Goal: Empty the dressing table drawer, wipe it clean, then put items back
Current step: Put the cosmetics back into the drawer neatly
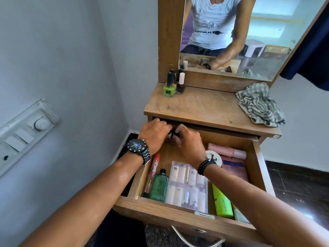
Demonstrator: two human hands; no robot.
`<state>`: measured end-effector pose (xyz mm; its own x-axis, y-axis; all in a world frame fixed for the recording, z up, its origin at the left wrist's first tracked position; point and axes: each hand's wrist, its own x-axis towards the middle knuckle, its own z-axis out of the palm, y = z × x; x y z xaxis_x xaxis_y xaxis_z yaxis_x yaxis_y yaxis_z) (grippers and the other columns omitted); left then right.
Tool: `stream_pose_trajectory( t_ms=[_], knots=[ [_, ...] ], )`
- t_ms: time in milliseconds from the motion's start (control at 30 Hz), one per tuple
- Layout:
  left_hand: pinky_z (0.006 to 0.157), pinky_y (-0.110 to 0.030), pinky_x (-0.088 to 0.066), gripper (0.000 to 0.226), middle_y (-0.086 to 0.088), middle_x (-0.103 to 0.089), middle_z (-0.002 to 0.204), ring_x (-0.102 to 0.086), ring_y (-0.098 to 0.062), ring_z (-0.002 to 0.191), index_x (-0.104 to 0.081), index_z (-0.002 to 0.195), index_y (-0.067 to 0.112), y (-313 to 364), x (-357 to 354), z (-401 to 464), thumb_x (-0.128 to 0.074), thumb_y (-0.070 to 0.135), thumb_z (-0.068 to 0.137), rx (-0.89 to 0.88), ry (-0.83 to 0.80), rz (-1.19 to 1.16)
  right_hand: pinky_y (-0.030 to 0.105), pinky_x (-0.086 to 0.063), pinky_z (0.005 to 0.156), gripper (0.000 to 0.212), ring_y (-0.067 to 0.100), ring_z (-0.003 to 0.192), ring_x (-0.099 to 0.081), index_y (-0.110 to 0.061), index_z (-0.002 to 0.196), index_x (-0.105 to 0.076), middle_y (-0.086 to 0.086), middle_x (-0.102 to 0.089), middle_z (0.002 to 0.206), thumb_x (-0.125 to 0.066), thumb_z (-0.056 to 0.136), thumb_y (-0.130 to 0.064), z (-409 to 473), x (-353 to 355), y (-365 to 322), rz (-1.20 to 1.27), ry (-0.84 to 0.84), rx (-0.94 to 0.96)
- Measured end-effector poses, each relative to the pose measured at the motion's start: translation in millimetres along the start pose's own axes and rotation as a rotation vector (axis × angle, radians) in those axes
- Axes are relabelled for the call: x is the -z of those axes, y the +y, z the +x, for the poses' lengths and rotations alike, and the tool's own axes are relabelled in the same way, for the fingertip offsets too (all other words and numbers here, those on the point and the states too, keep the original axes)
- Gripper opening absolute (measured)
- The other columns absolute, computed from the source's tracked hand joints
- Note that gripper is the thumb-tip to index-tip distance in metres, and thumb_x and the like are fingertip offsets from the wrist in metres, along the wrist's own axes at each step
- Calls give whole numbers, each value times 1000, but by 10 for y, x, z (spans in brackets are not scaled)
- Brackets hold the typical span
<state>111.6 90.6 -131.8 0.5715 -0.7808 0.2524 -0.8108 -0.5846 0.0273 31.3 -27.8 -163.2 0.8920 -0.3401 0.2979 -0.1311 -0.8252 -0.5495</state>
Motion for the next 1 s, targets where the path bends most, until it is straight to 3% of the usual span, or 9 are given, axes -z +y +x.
stream_pose_trajectory(
  t_ms=[367, 433, 533, 600, 667, 733, 833, 900, 1000],
  knots=[
    [52, -30, -39, 31, -4, -62, 89, -58, -24, 82, -40, 117, 18, 65, 7, -18, -54, 14, 89, 27, 15, 30, 23, -44, 69, 22, 14, 82, -54, -13, 110, -57, 3, -53, 103, -61, 88, -11, -28, 117, 7, 27, -20, -8],
    [53, -30, -39, 32, -4, -63, 91, -58, -23, 83, -40, 117, 17, 58, 27, -36, -55, 12, 89, 28, 9, 21, 24, -49, 71, 25, 15, 83, -56, -13, 110, -57, 1, -52, 101, -61, 87, -7, -44, 181, -2, 34, -24, 6],
    [54, -32, -44, 29, -4, -63, 93, -57, -22, 79, -42, 115, 16, 64, 139, -63, -55, 14, 89, 30, 27, -41, 34, -53, 70, 20, 17, 76, -58, -12, 98, -60, 1, -57, 91, -62, 82, -1, -45, 314, -17, 46, -3, 44],
    [54, -30, -48, 31, -1, -64, 94, -59, -19, 76, -44, 114, 17, 82, 259, -64, -60, 22, 88, 38, 83, -105, 32, -53, 69, 13, 15, 73, -58, -14, 88, -61, 1, -60, 84, -62, 82, -2, -19, 437, -62, 69, 20, 64],
    [49, -22, -43, 31, 3, -62, 89, -54, -10, 66, -47, 112, 19, 90, 417, -9, -61, 32, 87, 66, 170, -164, 22, -51, 66, 11, 11, 72, -57, -17, 84, -61, -1, -60, 82, -62, 86, -6, 49, 597, -157, 105, 39, 78],
    [45, -15, -27, 31, 8, -52, 80, -40, -2, 57, -51, 113, 19, 74, 590, 111, -59, 37, 88, 97, 268, -201, 16, -47, 63, 11, 9, 69, -56, -18, 83, -59, -3, -59, 79, -61, 88, -10, 169, 764, -261, 134, 73, 90],
    [52, -12, -28, 34, 4, -55, 92, -42, -4, 71, -52, 119, 18, -15, 829, 360, -55, 36, 90, 110, 381, -218, 13, -44, 61, 9, 10, 70, -55, -18, 86, -59, -4, -59, 79, -62, 88, -10, 467, 947, -350, 101, 177, 99],
    [60, -16, -37, 38, -1, -56, 106, -47, -9, 85, -49, 127, 18, -92, 900, 529, -53, 33, 92, 127, 396, -205, 21, -47, 70, 8, 14, 77, -57, -14, 93, -63, -1, -60, 86, -61, 87, -9, 688, 1010, -364, 73, 208, 72],
    [67, -23, -47, 43, -6, -52, 115, -52, -18, 100, -44, 134, 18, -184, 891, 720, -51, 30, 93, 172, 383, -165, 28, -45, 84, 27, 18, 94, -56, -15, 115, -61, 6, -61, 104, -59, 88, -13, 983, 1021, -362, 20, 149, 6]
  ],
)
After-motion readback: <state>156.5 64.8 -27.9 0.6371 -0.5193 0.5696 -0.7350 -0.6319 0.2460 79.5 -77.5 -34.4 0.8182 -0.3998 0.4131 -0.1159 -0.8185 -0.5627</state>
